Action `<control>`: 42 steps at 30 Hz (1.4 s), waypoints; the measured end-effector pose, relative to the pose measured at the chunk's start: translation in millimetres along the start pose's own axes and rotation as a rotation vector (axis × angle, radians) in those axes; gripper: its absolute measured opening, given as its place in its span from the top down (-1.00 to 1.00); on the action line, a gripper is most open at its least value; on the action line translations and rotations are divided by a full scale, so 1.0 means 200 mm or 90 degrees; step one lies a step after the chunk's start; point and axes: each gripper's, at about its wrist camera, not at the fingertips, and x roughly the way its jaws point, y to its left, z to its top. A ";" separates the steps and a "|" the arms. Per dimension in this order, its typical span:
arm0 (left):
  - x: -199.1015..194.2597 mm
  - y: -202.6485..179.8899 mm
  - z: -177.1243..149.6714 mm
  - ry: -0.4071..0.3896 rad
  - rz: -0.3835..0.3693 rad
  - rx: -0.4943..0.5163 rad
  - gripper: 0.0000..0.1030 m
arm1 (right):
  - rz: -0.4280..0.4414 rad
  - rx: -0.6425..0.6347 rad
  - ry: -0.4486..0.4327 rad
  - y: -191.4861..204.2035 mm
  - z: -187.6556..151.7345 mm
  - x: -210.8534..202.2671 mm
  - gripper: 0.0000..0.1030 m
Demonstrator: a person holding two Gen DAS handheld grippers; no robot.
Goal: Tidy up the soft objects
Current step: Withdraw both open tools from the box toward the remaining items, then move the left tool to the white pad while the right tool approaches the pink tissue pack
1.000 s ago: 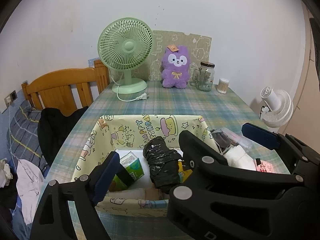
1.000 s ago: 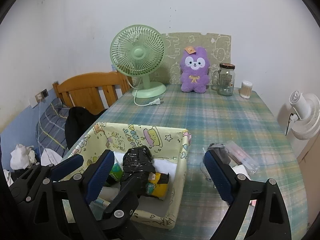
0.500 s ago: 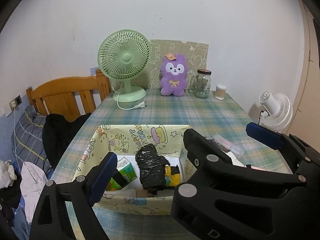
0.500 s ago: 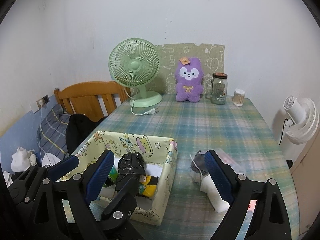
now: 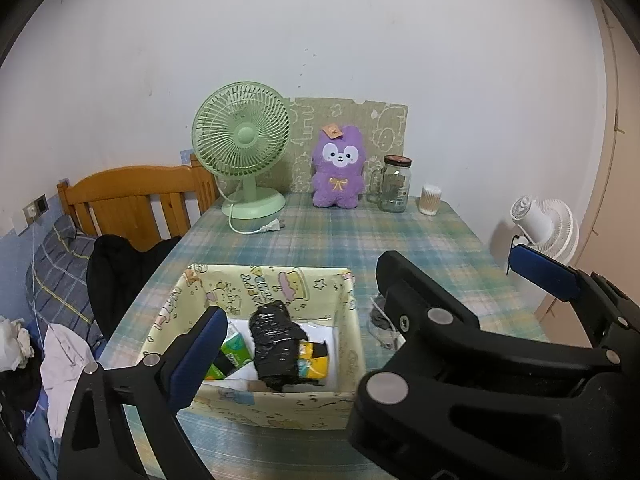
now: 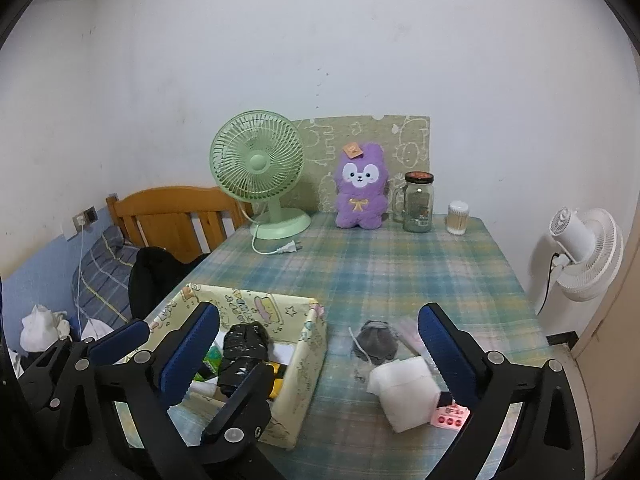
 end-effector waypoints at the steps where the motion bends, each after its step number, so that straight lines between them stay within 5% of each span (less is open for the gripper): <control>1: 0.00 -0.01 0.00 -0.001 -0.002 -0.001 -0.92 | -0.003 0.001 -0.002 -0.01 0.00 -0.01 -0.98; 42: 0.08 -0.64 -0.15 -0.006 -0.052 0.060 -0.95 | -0.114 0.017 -0.007 -0.62 -0.20 -0.14 -1.00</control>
